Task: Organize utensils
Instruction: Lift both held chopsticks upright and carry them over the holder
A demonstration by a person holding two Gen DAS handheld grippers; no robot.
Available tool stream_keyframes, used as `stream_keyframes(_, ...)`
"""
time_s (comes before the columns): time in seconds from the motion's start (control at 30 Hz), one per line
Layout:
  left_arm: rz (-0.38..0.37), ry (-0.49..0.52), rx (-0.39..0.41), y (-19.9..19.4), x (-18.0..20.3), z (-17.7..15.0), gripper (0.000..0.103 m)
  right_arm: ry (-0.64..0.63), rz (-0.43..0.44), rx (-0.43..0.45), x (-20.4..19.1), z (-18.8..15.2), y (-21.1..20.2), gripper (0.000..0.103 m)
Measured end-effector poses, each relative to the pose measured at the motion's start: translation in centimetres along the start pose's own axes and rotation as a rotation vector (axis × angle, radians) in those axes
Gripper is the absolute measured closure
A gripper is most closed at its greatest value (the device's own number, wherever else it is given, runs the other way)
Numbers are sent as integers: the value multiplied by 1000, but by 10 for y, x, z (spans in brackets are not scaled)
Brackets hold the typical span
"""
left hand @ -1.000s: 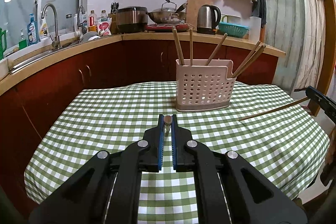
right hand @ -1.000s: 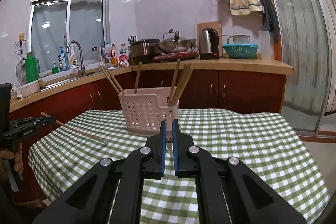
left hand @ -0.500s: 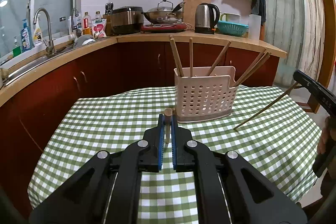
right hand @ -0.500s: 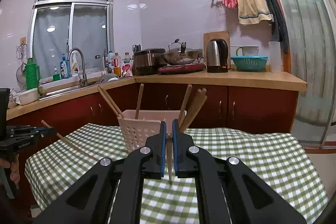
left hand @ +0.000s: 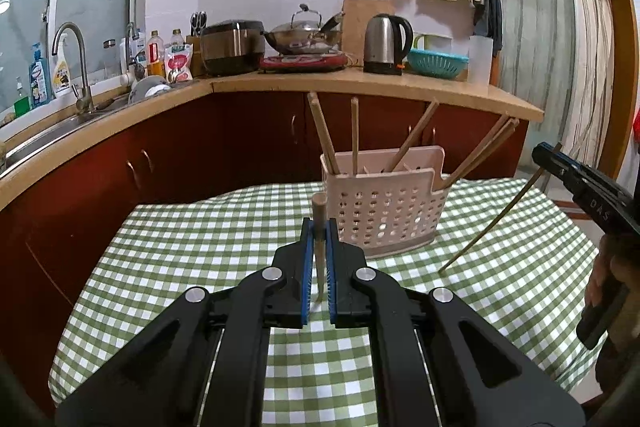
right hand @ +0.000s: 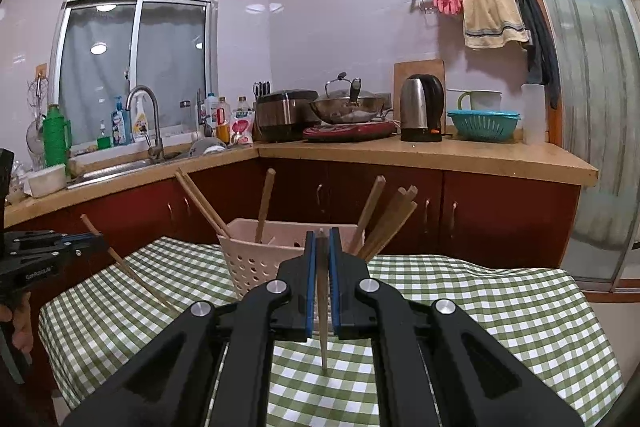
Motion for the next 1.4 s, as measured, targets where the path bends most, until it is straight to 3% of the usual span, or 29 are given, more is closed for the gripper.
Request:
stream_keyframes(0.47, -85, 22, 207, -44, 24, 76, 96, -5, 57, 118, -10, 73, -34, 97)
stream_keyframes(0.77, -103, 27, 342, -54, 38, 123, 96, -50, 39, 211, -8, 110, -27, 97)
stream_keyframes(1.13, -106, -3, 375, -13, 37, 142, 96, -58, 23, 205, 2, 116, 18, 97)
stream_keyframes(1.4, -80, 41, 346, 26, 48, 122, 96, -48, 26, 157, 6, 97, 50, 97)
Point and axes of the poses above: each gripper's, at about its wrist camera, not at the fingertips, and y roughly the way its jaws point, x to its right, z to its top, the point moved 3 cm from there along y, roughly the way its jaws point, and after that the axes turned 2 degrees about z, right-handed, at the moved point
